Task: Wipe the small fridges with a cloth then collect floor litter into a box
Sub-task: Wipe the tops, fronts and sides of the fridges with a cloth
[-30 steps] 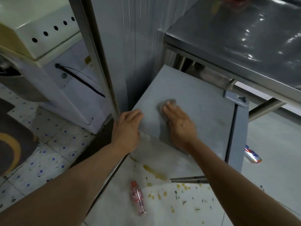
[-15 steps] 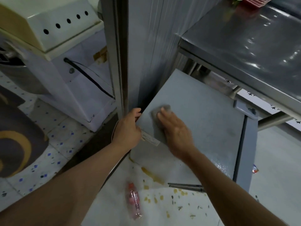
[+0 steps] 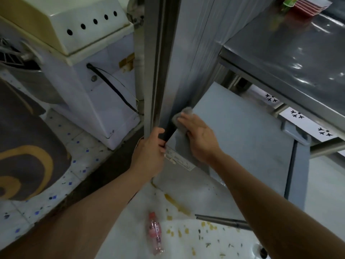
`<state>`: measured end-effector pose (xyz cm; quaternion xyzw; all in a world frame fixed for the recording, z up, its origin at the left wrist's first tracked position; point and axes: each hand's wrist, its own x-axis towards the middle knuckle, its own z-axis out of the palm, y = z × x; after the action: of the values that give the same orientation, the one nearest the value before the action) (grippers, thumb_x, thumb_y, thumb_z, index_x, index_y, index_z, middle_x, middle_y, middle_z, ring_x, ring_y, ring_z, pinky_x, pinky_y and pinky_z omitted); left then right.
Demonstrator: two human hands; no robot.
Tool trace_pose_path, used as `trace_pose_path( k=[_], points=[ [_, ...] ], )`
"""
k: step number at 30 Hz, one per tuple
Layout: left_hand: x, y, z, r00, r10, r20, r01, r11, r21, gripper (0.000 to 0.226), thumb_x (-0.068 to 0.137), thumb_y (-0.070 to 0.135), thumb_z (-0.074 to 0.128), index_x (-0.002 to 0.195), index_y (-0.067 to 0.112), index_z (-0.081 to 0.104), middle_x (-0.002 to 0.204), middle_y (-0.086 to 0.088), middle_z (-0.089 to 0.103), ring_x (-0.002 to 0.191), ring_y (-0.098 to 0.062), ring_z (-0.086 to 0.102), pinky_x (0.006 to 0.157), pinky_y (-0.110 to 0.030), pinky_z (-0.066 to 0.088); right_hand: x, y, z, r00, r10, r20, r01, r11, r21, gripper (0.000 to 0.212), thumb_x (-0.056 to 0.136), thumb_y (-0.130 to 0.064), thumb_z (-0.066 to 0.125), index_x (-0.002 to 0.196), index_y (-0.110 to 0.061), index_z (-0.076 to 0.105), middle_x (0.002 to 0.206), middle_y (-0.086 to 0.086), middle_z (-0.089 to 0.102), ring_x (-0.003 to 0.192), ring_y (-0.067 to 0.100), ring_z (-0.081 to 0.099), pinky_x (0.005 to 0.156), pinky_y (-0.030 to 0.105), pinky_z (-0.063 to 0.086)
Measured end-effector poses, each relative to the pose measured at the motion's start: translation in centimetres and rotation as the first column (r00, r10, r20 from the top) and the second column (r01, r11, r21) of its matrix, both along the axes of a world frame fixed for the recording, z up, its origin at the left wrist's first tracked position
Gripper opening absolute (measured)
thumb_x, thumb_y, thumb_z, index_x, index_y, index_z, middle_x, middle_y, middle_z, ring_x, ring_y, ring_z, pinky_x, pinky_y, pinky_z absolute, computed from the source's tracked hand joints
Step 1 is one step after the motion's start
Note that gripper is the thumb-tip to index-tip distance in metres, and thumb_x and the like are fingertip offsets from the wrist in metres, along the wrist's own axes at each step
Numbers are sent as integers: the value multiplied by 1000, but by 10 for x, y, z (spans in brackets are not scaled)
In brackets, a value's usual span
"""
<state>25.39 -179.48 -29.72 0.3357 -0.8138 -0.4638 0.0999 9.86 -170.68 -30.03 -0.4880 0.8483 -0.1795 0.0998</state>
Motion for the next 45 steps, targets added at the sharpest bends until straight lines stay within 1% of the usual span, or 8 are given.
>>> trace_pose_path(
  k=[5, 12, 19, 24, 28, 31, 38, 45],
  points=[
    [3, 2, 4, 993, 106, 47, -100, 989, -111, 32, 83, 2, 56, 111, 11, 41, 97, -11, 63, 87, -24, 61, 76, -39, 53, 64, 19, 2, 991, 117, -59, -113, 991, 64, 55, 92, -7, 42, 142, -30, 37, 153, -11, 27, 144, 16, 16, 107, 24, 5],
    [6, 6, 5, 990, 117, 83, -96, 971, -219, 29, 80, -5, 53, 105, 7, 44, 101, -14, 55, 91, -24, 54, 71, -30, 39, 74, 26, 8, 973, 194, -123, -171, 970, 175, 71, 79, -22, 10, 148, -26, 23, 158, -5, 14, 146, 25, 8, 113, 33, 8],
    [-9, 31, 6, 999, 3, 43, 8, 964, -267, 48, 79, -5, 57, 123, 8, 43, 123, -13, 49, 110, -26, 50, 85, -33, 44, 68, 97, 6, 985, -28, -169, 28, 1000, 2, 62, 77, 13, 53, 135, -8, 49, 145, 9, 43, 133, 36, 40, 103, 46, 43],
    [-14, 31, 10, 999, 33, 31, -27, 986, -164, 54, 80, -5, 58, 128, 10, 39, 128, -10, 52, 114, -25, 52, 95, -43, 46, 77, 108, 7, 966, -222, -131, 229, 973, 40, 60, 84, 3, 46, 142, -12, 40, 152, 5, 31, 141, 31, 26, 111, 43, 29],
    [-11, 24, 16, 999, 37, 38, -32, 993, -111, 58, 84, 3, 61, 134, 12, 33, 133, -9, 52, 116, -24, 54, 95, -37, 47, 83, 60, 2, 983, -148, -113, 159, 983, 96, 66, 91, -7, 43, 150, -17, 16, 159, 4, 8, 146, 29, 1, 116, 38, 7],
    [-11, 27, 17, 998, 30, 62, -20, 989, -147, 59, 85, 3, 59, 136, 12, 30, 136, -11, 49, 120, -25, 51, 99, -39, 45, 80, 38, -1, 984, -78, -158, 102, 984, 149, 67, 92, -18, 46, 150, -16, 12, 159, 8, 6, 145, 34, 1, 117, 43, 12],
    [-22, 60, 14, 973, -24, 230, 115, 913, -391, 59, 80, 6, 61, 133, 7, 36, 132, -16, 48, 118, -32, 47, 97, -45, 39, 66, 101, 2, 984, -58, -169, 78, 991, 112, 69, 83, -20, 3, 148, -13, 24, 157, 6, 16, 146, 29, 11, 116, 38, 20],
    [-49, 115, 16, 966, -84, 246, 187, 882, -432, 53, 75, -2, 50, 127, 7, 46, 125, -17, 52, 119, -34, 45, 98, -44, 33, 53, 196, 4, 949, -295, -111, 305, 948, 94, 66, 85, 0, 41, 148, -15, 24, 158, 1, 13, 146, 25, 9, 116, 36, 17]
  ],
)
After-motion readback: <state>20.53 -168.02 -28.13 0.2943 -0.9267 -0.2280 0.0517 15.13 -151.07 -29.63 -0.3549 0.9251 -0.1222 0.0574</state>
